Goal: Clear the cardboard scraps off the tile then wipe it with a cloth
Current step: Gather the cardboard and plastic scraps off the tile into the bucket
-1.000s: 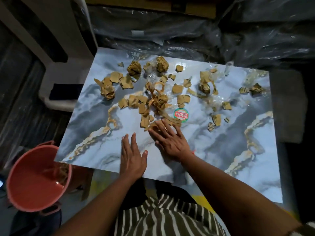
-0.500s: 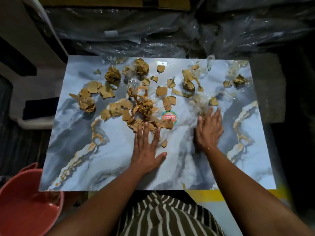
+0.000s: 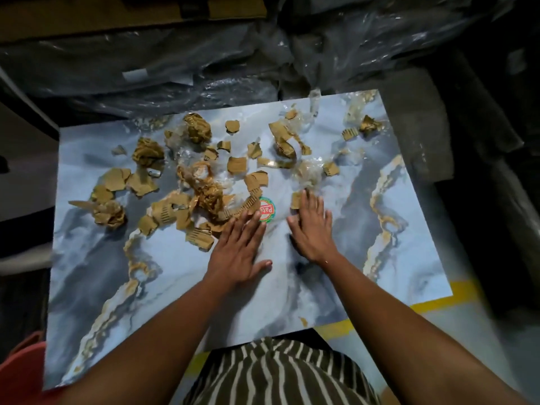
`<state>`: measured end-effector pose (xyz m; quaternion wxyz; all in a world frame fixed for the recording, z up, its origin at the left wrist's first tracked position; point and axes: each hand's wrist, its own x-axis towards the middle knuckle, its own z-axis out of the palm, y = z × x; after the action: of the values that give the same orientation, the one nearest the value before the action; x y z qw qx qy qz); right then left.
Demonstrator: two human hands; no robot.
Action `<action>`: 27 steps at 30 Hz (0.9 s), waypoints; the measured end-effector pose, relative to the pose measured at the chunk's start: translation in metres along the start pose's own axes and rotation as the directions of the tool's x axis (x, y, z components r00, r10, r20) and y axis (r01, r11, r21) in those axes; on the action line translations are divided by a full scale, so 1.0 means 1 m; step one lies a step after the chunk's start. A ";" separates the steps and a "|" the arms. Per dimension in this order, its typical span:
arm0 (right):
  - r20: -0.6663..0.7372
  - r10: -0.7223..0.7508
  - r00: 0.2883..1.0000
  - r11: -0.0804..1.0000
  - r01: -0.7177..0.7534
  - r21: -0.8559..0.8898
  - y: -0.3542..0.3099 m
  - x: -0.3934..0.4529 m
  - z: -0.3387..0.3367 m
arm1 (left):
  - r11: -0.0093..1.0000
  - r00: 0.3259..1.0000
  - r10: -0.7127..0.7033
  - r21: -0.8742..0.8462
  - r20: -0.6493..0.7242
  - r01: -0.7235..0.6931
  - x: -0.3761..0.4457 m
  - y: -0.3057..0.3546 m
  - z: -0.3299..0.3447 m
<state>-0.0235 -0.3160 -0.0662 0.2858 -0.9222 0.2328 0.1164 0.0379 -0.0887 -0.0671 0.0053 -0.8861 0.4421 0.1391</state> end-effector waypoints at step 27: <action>0.105 0.258 0.960 0.956 -0.270 0.112 0.088 0.278 -0.190 | 0.508 0.652 -0.755 -0.559 0.077 0.655 -0.038 -0.038 -0.010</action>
<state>0.1882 -0.5912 -0.0509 0.3350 -0.8570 0.3477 0.1799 0.0487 -0.0378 -0.0518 -0.2277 -0.9597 -0.0182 0.1640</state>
